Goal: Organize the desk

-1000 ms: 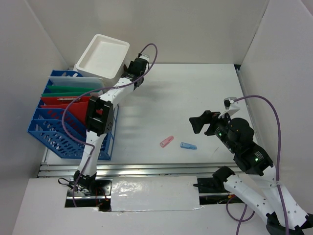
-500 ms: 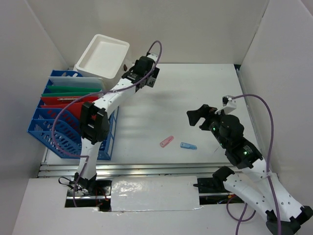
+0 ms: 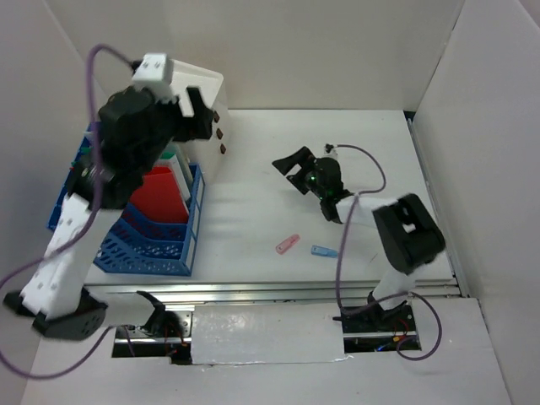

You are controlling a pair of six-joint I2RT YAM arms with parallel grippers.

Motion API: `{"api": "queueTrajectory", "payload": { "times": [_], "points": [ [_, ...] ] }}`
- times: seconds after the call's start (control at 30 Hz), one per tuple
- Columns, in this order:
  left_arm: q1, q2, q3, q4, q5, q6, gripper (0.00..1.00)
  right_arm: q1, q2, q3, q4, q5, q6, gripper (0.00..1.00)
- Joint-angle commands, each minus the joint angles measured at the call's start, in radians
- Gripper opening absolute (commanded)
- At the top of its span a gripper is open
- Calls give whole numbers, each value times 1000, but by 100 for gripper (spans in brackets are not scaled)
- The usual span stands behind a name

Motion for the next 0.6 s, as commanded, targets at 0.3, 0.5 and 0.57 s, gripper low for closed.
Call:
{"api": "queueTrajectory", "payload": {
  "times": [0.3,0.5,0.57],
  "points": [
    [18,-642,-766,230,-107,-4,99,77,754,851,62,-226,427,100],
    [24,-663,-800,210,-201,4,100,103,926,1086,-89,-230,464,95],
    [27,-671,-798,211,-193,7,99,108,980,1135,-86,-238,488,93]
  ]
}}
